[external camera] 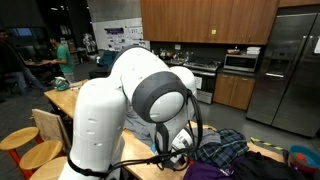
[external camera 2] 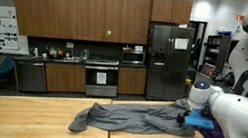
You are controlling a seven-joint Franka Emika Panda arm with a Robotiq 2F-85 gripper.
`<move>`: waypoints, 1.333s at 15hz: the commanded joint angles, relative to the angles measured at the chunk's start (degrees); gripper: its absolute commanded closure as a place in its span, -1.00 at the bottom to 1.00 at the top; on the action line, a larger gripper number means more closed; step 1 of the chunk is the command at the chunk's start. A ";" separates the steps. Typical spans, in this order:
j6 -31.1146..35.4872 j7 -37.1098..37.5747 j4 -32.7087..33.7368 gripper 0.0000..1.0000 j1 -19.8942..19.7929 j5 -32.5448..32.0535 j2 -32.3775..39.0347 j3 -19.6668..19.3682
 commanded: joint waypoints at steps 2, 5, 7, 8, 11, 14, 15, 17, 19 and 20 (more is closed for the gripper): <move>-1.11 -3.17 -0.09 -0.50 -0.09 1.87 -1.57 -3.01; -1.62 -4.31 -0.02 -0.23 0.72 2.33 -2.28 -3.37; -1.40 -4.33 0.10 0.09 0.98 2.20 -2.27 -3.02; -1.19 -4.28 0.16 0.21 1.08 2.16 -2.08 -2.85; -0.12 -3.55 0.24 0.60 0.78 1.25 -1.08 -2.34; 5.86 0.02 -0.06 0.96 -3.33 -6.34 3.46 -0.54; 7.59 1.53 -0.15 1.00 -4.99 -9.44 4.97 0.30; 11.20 6.53 0.36 0.93 -10.32 -17.58 8.23 3.33; 14.70 13.63 2.14 0.92 -18.91 -25.77 10.61 9.17; 15.48 16.68 3.40 0.92 -23.40 -29.30 10.65 12.90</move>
